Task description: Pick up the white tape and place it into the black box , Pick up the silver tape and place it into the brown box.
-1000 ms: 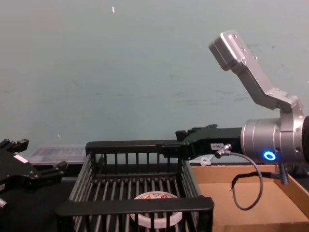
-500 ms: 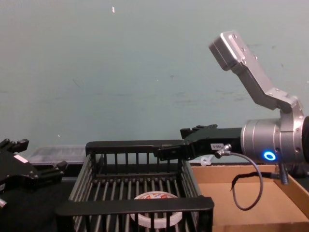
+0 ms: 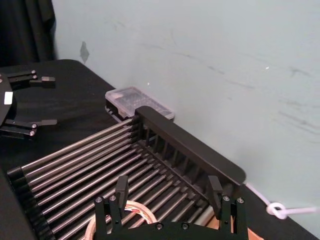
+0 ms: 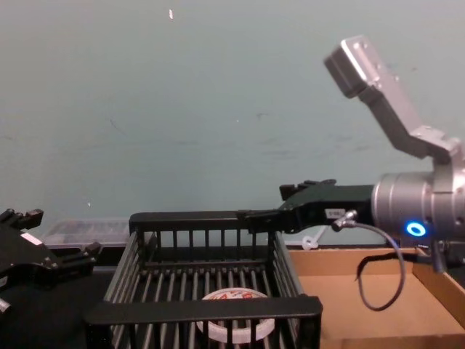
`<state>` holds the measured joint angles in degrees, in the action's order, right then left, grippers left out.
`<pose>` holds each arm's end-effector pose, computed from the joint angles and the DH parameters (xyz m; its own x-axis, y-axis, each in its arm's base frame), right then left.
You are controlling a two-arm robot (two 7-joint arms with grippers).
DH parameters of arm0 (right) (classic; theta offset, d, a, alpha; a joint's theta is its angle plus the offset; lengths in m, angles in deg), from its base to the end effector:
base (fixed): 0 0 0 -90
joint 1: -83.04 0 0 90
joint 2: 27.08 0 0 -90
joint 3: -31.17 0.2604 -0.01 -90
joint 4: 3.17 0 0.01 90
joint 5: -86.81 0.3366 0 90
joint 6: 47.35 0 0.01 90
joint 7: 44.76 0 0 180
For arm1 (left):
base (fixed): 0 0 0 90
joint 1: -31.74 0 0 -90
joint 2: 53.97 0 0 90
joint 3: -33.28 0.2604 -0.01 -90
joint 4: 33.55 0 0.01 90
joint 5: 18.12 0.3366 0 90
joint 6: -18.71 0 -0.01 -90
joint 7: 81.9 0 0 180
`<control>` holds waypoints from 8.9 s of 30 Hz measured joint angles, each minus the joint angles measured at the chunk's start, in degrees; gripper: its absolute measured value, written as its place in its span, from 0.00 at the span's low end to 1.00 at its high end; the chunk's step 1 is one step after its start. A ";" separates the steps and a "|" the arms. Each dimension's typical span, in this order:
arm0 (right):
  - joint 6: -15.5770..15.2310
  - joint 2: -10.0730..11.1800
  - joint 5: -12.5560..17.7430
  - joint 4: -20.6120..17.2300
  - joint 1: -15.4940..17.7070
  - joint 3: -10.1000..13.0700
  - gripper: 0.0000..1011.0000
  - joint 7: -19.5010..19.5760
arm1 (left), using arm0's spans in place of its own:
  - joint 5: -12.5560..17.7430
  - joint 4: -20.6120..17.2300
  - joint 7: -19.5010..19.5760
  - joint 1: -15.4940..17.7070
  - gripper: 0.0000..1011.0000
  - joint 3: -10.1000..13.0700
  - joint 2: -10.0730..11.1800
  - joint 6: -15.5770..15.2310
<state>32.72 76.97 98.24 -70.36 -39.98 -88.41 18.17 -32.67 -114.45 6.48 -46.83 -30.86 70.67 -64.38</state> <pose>0.4723 0.0574 -0.2087 0.7218 -0.6713 0.1686 0.6905 0.6819 -0.2412 0.3795 0.0585 -0.2837 0.2923 0.8803 0.3736 -0.9553 0.2873 0.0702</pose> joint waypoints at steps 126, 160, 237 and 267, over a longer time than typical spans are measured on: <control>-19.09 26.50 14.58 -25.96 17.61 -6.81 0.99 -5.88 | 0.00 0.00 0.00 0.00 0.99 0.00 0.00 0.00; -19.09 26.55 14.63 -26.05 17.66 -6.75 0.48 -5.89 | 0.00 0.00 0.00 0.00 0.99 0.00 0.00 0.00; -13.26 14.91 10.11 -7.31 5.73 3.76 0.17 4.54 | 0.01 0.00 0.00 0.00 0.99 0.00 0.00 0.00; -13.45 15.20 10.28 -7.88 6.00 3.73 0.42 4.60 | 0.00 0.00 0.00 0.00 0.99 0.00 0.00 0.00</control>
<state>19.27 92.17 108.52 -78.24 -33.98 -84.69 22.78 -32.66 -114.45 6.48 -46.83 -30.86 70.67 -64.38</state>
